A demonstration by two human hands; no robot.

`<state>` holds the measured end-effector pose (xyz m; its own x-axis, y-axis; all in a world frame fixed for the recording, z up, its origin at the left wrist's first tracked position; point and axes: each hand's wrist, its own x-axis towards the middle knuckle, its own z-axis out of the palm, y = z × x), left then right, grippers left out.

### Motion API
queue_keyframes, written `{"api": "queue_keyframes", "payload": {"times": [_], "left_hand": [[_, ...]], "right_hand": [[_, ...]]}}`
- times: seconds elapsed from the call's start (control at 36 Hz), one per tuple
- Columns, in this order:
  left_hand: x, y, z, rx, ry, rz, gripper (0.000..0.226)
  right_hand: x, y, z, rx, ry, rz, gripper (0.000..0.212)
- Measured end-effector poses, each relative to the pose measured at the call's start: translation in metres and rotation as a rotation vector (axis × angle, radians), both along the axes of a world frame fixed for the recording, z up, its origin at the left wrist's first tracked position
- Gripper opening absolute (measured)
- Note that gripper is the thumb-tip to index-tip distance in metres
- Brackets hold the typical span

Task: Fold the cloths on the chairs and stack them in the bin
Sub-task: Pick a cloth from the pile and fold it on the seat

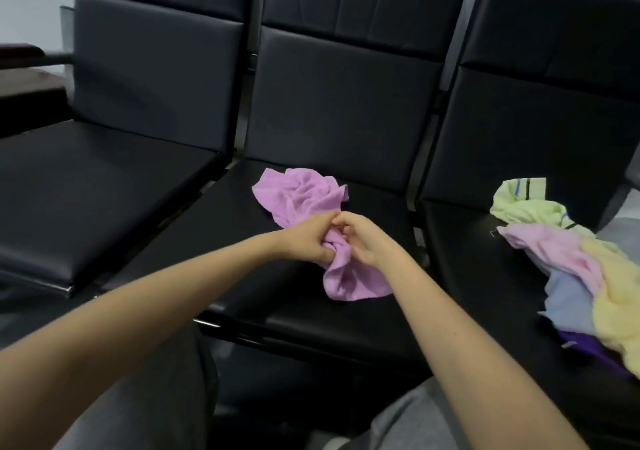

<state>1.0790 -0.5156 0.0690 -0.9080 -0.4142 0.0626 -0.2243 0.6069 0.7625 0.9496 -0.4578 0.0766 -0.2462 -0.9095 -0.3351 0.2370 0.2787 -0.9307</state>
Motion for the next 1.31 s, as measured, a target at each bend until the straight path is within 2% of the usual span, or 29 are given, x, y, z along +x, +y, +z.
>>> {"api": "queue_keyframes", "payload": {"times": [0.08,0.14,0.19,0.25,0.28,0.33,0.39,0.42,0.47,0.53,0.58,0.61,0.67,0.75,0.81,0.86,0.89,0.92,0.97,1.03,1.08,1.17,1.22,1.28,1.31], "left_hand": [[0.007,-0.006,-0.019,-0.180,-0.015,0.006,0.032],[0.014,-0.013,-0.026,-0.243,-0.018,0.117,0.020],[0.019,-0.020,-0.027,-0.196,0.102,0.291,0.031],[0.025,-0.027,-0.023,-0.150,0.252,0.521,0.040],[0.027,-0.033,-0.020,-0.143,0.304,0.645,0.044],[0.034,-0.048,-0.017,-0.110,0.342,0.841,0.043],[0.041,-0.059,-0.016,-0.103,0.226,0.925,0.043],[0.044,-0.061,-0.017,-0.134,0.074,0.915,0.048],[0.048,-0.055,-0.017,-0.241,-0.248,0.843,0.067],[0.049,-0.045,-0.014,-0.367,-0.373,0.714,0.087],[0.048,-0.033,-0.013,-0.537,-0.394,0.519,0.097],[0.047,-0.026,-0.014,-0.629,-0.379,0.404,0.091],[0.046,-0.016,-0.014,-0.735,-0.291,0.205,0.063],[0.041,-0.002,-0.009,-0.707,-0.235,0.177,0.035],[0.038,0.000,-0.004,-0.677,-0.182,0.312,0.039],[0.041,-0.002,0.003,-0.576,-0.016,0.457,0.041],[0.043,-0.004,0.006,-0.508,0.083,0.517,0.041],[0.046,-0.006,0.008,-0.450,0.162,0.571,0.041],[0.051,-0.008,0.012,-0.382,0.246,0.620,0.041],[0.052,-0.007,0.014,-0.354,0.263,0.579,0.039],[0.053,-0.007,0.013,-0.349,0.227,0.533,0.034],[0.058,-0.008,0.012,-0.444,0.049,0.449,0.017],[0.064,-0.011,0.011,-0.547,-0.195,0.413,0.008],[0.065,-0.013,0.008,-0.591,-0.370,0.402,0.021],[0.064,-0.015,0.006,-0.560,-0.377,0.395,0.024]], "right_hand": [[0.001,0.002,-0.017,0.101,0.311,-0.120,0.015],[-0.002,0.006,-0.023,0.039,0.554,-0.145,0.018],[-0.011,0.016,-0.024,-0.077,0.697,-0.141,0.017],[-0.021,0.026,-0.029,-0.112,0.747,-0.039,0.012],[-0.026,0.030,-0.032,-0.071,0.831,0.072,0.028],[-0.031,0.041,-0.037,0.149,1.161,0.379,0.067],[-0.031,0.044,-0.036,0.232,1.382,0.530,0.080],[-0.030,0.042,-0.036,0.198,1.405,0.493,0.074],[-0.025,0.037,-0.032,0.082,1.438,0.314,0.045],[-0.019,0.034,-0.030,0.039,1.484,0.157,0.028],[-0.016,0.033,-0.030,0.016,1.446,0.062,0.023],[-0.014,0.034,-0.028,-0.011,1.404,0.015,0.022],[-0.011,0.032,-0.023,-0.064,1.272,-0.083,0.022],[-0.009,0.029,-0.013,-0.097,1.154,-0.141,0.022],[-0.008,0.029,-0.007,-0.033,1.297,-0.073,0.031],[-0.007,0.032,-0.004,0.070,1.506,0.045,0.065],[-0.006,0.034,-0.004,0.107,1.589,0.092,0.076],[-0.006,0.034,-0.006,0.142,1.661,0.114,0.076],[-0.006,0.033,-0.006,0.185,1.762,0.067,0.050],[-0.004,0.031,-0.002,0.189,1.755,-0.059,0.031],[-0.006,0.031,0.003,0.106,1.636,-0.204,0.031],[-0.011,0.036,0.014,-0.093,1.241,-0.341,0.034],[-0.012,0.041,0.025,-0.107,0.932,-0.385,0.035],[-0.014,0.046,0.038,-0.049,0.707,-0.415,0.021],[-0.015,0.048,0.043,-0.041,0.628,-0.453,0.008]]}}
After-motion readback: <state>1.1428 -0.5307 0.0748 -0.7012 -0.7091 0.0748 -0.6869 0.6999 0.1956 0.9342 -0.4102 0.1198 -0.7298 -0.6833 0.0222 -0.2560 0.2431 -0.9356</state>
